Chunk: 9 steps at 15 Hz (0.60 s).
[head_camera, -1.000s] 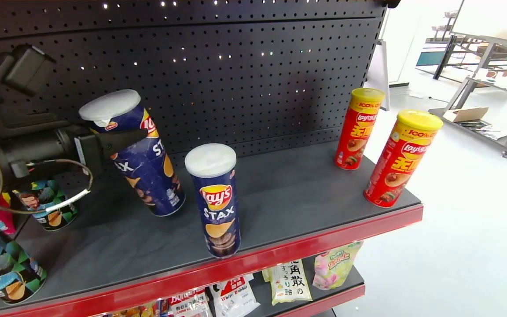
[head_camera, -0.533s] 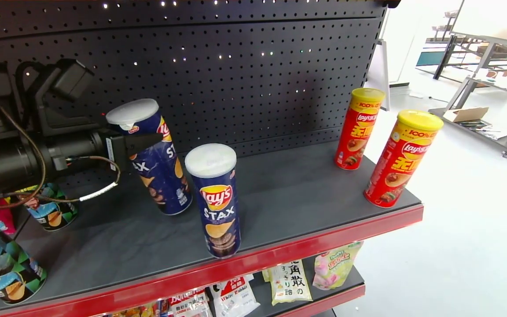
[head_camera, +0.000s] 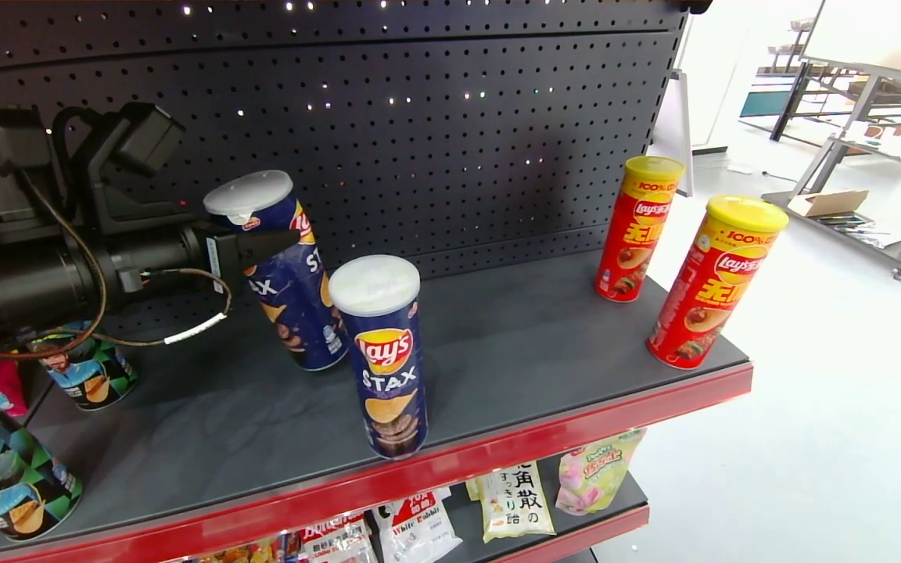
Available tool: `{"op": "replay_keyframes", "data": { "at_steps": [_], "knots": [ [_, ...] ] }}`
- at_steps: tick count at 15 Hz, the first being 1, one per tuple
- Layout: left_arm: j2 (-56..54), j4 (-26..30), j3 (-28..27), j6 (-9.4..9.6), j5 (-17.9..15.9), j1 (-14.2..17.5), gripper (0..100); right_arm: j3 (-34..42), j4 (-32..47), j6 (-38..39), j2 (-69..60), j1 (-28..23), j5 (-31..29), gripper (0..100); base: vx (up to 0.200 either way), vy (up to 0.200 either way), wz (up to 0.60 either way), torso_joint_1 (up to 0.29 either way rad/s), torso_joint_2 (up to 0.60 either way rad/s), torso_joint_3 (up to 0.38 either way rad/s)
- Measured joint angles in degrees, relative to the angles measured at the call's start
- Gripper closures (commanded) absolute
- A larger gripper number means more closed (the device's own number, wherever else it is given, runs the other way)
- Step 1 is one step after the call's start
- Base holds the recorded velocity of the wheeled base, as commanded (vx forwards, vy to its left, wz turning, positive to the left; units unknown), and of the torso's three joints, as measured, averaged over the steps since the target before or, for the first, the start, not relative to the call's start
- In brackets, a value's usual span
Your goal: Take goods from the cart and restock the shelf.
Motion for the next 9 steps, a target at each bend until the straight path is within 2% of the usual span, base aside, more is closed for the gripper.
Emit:
{"op": "replay_keyframes", "data": {
  "at_steps": [4,5,7,9],
  "knots": [
    [0.26,0.04,-0.22,0.13,0.05,-0.2,100,0.0,0.0,-0.49,0.0,0.0,0.11,0,0.0,0.0,0.0,0.0,0.0,0.0],
    [0.55,0.04,-0.43,0.18,0.11,-0.69,100,0.02,0.11,-4.1,0.0,0.0,0.22,0,0.0,0.0,0.0,0.0,0.0,0.0],
    [1.19,0.04,-1.35,0.18,0.2,-2.01,100,0.33,-1.67,-20.74,0.0,0.02,0.99,0,0.0,0.0,0.0,0.0,0.0,0.0],
    [1.83,0.02,-2.35,0.18,0.22,-2.71,100,1.57,-5.85,-39.28,0.0,0.0,6.86,0,0.0,0.0,0.0,0.0,0.0,0.0]
  ]
}}
